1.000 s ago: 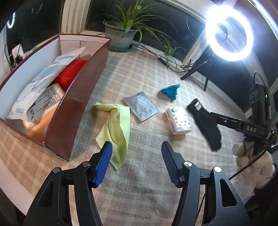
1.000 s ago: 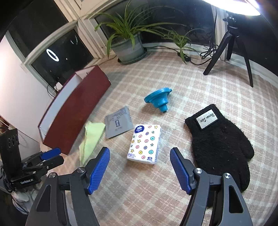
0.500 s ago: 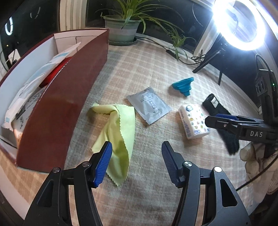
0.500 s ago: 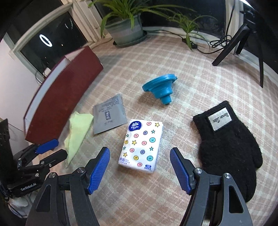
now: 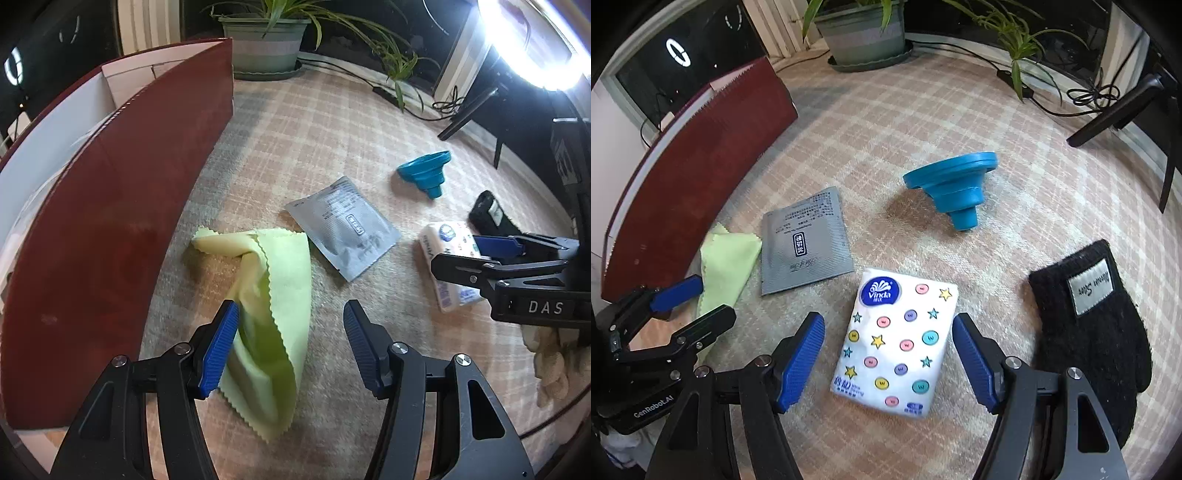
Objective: Organize soft objects
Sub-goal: 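Grasp the yellow-green cloth with the left tool while the right tool grasps the Vinda tissue pack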
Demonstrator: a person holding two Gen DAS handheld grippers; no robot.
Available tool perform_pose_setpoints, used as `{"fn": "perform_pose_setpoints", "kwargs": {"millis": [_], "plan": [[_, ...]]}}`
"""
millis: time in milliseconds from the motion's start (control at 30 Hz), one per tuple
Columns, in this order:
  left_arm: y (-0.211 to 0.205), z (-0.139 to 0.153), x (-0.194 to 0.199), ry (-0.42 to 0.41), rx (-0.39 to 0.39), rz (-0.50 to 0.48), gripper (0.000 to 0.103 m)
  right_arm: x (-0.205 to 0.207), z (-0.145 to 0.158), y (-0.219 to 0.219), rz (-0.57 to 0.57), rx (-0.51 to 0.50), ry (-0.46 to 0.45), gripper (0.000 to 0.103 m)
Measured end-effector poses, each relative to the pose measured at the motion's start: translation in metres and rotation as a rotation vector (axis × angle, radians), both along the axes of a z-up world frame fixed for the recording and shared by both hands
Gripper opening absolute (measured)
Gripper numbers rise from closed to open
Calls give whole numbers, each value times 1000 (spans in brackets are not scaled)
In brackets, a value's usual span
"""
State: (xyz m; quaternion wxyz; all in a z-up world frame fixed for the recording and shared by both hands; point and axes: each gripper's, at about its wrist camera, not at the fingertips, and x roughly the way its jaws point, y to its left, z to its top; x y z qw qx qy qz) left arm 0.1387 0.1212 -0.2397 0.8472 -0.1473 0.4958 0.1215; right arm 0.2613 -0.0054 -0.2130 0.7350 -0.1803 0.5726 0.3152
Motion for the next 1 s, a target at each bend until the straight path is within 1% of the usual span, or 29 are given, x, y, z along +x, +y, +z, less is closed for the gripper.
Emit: {"fn": "perform_pose_setpoints", "kwargs": {"millis": [300, 533, 633, 700, 733, 767, 833, 900, 1000], "plan": [[0, -10, 10, 36, 34, -2, 58, -1, -11, 11, 61, -100, -40, 68], [-2, -11, 10, 36, 42, 4, 58, 3, -13, 3, 68, -122, -48, 68], [-2, -12, 11, 38, 53, 4, 55, 5, -12, -3, 66, -127, -47, 68], [-3, -12, 12, 40, 64, 7, 47, 7, -12, -6, 61, -124, -47, 67], [-2, -12, 12, 40, 66, 10, 44, 7, -12, -8, 59, -121, -44, 63], [-1, -12, 12, 41, 69, 13, 38, 8, -12, -9, 55, -119, -45, 61], [1, -11, 11, 39, 68, 23, 30, 8, -9, -12, 52, -119, -52, 49], [4, -10, 10, 36, 61, 27, 16, 9, -8, -14, 52, -115, -48, 48], [3, -9, 9, 25, 47, 20, 8, 9, -7, -19, 42, -100, -38, 48]]}}
